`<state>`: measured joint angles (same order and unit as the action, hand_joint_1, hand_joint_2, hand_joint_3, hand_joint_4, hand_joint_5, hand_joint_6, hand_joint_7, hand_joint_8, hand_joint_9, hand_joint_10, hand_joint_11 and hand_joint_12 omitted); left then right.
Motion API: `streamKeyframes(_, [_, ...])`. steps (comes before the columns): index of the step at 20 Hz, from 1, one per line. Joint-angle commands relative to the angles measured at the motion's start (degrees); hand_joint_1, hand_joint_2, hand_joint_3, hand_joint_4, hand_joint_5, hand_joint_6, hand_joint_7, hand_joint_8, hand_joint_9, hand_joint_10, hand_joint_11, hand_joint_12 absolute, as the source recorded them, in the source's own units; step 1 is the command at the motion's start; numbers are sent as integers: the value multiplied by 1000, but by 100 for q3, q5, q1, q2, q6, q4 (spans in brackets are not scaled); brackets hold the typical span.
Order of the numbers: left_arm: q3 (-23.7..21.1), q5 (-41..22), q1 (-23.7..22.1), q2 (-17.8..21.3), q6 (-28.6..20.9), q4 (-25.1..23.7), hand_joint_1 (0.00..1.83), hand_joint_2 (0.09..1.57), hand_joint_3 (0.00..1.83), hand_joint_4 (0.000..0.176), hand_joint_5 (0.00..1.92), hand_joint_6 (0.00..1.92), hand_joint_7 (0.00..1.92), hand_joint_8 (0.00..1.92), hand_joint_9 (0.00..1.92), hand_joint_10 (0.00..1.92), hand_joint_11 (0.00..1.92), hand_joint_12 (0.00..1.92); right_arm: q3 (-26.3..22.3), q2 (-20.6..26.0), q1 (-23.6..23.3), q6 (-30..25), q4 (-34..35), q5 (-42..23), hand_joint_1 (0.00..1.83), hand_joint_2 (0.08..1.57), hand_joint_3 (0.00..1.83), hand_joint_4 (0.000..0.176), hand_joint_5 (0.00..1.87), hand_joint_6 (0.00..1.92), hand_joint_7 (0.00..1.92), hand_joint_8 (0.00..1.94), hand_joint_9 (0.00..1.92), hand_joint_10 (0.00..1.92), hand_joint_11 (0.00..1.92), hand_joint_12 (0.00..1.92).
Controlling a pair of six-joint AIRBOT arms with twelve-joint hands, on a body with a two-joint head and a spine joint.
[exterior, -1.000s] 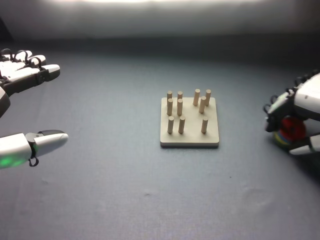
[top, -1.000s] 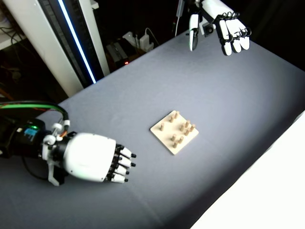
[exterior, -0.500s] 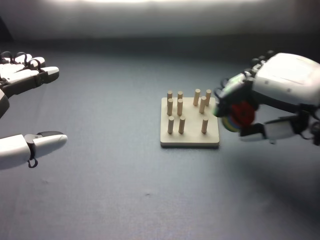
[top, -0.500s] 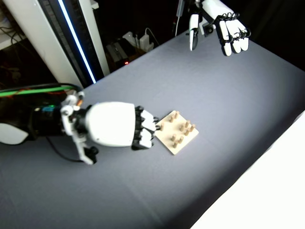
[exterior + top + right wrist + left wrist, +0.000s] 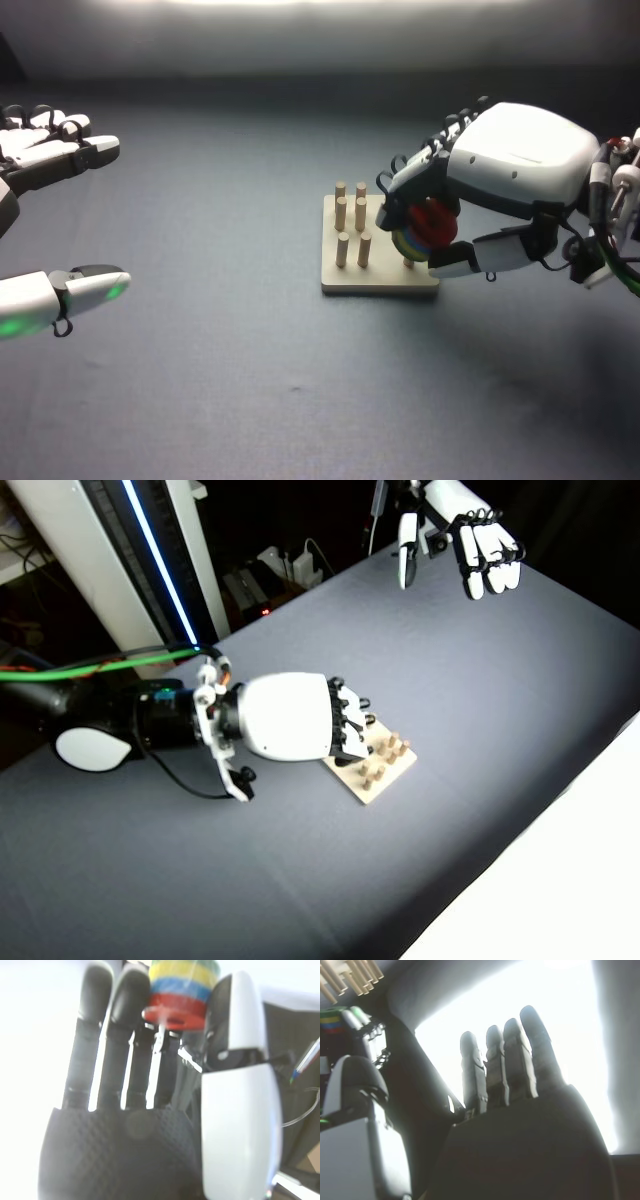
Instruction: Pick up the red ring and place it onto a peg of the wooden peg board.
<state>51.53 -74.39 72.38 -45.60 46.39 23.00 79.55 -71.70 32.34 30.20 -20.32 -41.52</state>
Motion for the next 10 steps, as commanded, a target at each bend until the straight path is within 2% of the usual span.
streamKeyframes(1, [33, -724, -48, -17, -30, -16, 722, 1030, 1, 5, 419, 0, 264, 2, 213, 3, 0, 639, 16, 4, -66, -23, 137, -545, 1397, 1037, 2, 0, 1053, 789, 1280, 427, 1041, 1054, 796, 1216])
streamKeyframes(2, [31, -724, -47, -17, -31, -15, 723, 1030, 0, 11, 415, 0, 264, 1, 208, 0, 0, 633, 14, 4, -66, -25, 120, -506, 1396, 1043, 2, 0, 1054, 771, 1236, 530, 1026, 1084, 780, 1265])
streamKeyframes(4, [31, -726, -47, -23, -32, -13, 723, 1033, 1, 5, 409, 0, 253, 0, 197, 0, 0, 608, 17, 7, -66, -30, 47, -392, 1391, 1065, 1, 0, 1060, 710, 1138, 783, 957, 1176, 772, 1374])
streamKeyframes(5, [32, -726, -47, -27, -34, -13, 746, 1029, 0, 10, 413, 2, 253, 0, 199, 1, 0, 607, 21, 7, -66, -34, 8, -340, 1390, 1070, 1, 0, 1044, 743, 1126, 802, 951, 1187, 771, 1362])
streamKeyframes(6, [34, -725, -47, -31, -38, -13, 740, 1028, 0, 2, 416, 1, 257, 1, 211, 4, 0, 644, 23, 7, -66, -34, -30, -282, 1389, 1070, 0, 0, 1015, 844, 1154, 711, 955, 1165, 754, 1305])
streamKeyframes(7, [34, -725, -48, -31, -44, -13, 760, 1028, 0, 0, 423, 4, 259, 2, 212, 3, 0, 650, 26, 7, -66, -34, -59, -234, 1393, 1056, 0, 0, 1039, 841, 1205, 611, 972, 1107, 733, 1240])
streamKeyframes(8, [32, -726, -48, -30, -48, -13, 760, 1028, 0, 0, 423, 4, 259, 2, 212, 3, 0, 650, 30, 7, -66, -34, -77, -207, 1393, 1056, 0, 0, 1039, 841, 1205, 611, 972, 1107, 733, 1240])
streamKeyframes(9, [32, -725, -48, -29, -49, -13, 768, 1027, 0, 0, 423, 3, 258, 2, 210, 2, 0, 647, 38, 7, -66, -34, -81, -188, 1391, 1070, 2, 0, 1052, 716, 1099, 892, 960, 1147, 730, 1321])
streamKeyframes(10, [33, -725, -48, -30, -49, -13, 768, 1027, 0, 0, 423, 3, 258, 2, 210, 2, 0, 647, 40, 7, -66, -34, -83, -184, 1391, 1070, 2, 0, 1052, 716, 1099, 892, 960, 1147, 730, 1321])
